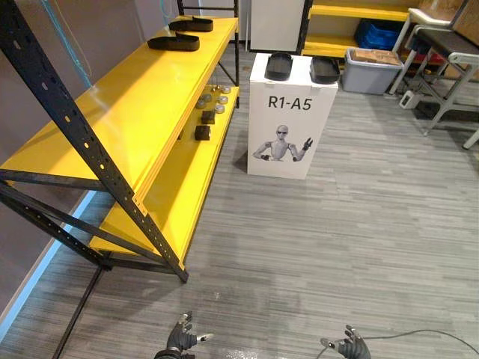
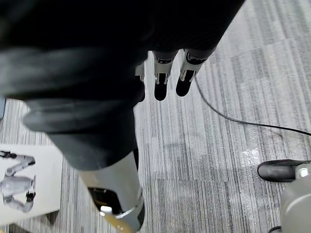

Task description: Walk over and take plastic housings, then place them on the shelf

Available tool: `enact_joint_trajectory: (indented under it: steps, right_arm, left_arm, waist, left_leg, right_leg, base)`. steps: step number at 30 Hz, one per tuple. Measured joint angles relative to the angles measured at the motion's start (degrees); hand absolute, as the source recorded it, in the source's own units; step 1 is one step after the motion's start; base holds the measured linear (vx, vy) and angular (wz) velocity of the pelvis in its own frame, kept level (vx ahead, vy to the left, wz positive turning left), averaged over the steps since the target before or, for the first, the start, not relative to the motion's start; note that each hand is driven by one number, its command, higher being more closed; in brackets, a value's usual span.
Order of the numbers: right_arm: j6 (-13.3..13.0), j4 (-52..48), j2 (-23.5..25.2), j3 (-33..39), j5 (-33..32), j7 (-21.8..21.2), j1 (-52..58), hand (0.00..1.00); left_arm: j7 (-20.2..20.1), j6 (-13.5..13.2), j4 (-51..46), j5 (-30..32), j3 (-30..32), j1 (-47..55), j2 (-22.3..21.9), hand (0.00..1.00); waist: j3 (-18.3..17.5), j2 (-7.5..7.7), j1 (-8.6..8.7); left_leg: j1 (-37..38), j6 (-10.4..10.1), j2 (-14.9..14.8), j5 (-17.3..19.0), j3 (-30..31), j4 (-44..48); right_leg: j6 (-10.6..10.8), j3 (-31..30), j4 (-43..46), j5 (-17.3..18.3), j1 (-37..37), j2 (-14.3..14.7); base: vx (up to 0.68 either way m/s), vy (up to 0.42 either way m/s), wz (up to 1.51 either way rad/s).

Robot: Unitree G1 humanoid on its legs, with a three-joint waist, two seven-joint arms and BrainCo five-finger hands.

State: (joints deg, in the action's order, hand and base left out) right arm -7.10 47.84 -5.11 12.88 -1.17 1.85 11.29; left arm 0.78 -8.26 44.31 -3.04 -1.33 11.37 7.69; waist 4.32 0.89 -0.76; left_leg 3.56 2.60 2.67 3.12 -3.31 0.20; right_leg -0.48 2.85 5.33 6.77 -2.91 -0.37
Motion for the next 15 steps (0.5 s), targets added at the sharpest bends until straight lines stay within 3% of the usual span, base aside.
enact_joint_trajectory:
  steps: [9, 15]
  right_arm:
    - [-0.3, -2.4, -0.7, 0.7, -0.9, -1.4, 0.3, 0.00]
    - [-0.3, -2.4, -1.0, 2.9, -5.2, -1.3, 0.5, 0.00]
  left_arm:
    - [-0.2, -0.1, -4.0, 1.1, 2.2, 2.1, 0.3, 0.00]
    - [0.2, 0.0, -4.0, 1.0, 4.7, 2.5, -0.4, 0.00]
  waist:
    - [0.2, -0.16, 1.28]
    - [0.2, -0.35, 1.40]
  left_leg:
    - [0.7, -0.9, -0.1, 0.6, -0.6, 0.0]
    - [0.8, -0.9, -0.2, 0.6, -2.0, 0.0]
  right_leg:
    - [0.2, -0.7, -0.1, 0.1, -0.3, 0.0]
    - [0.2, -2.0, -0.1, 0.1, 0.1, 0.2]
  base:
    - [-0.04, 0.001, -0.06]
    - [-0.05, -0.005, -0.12]
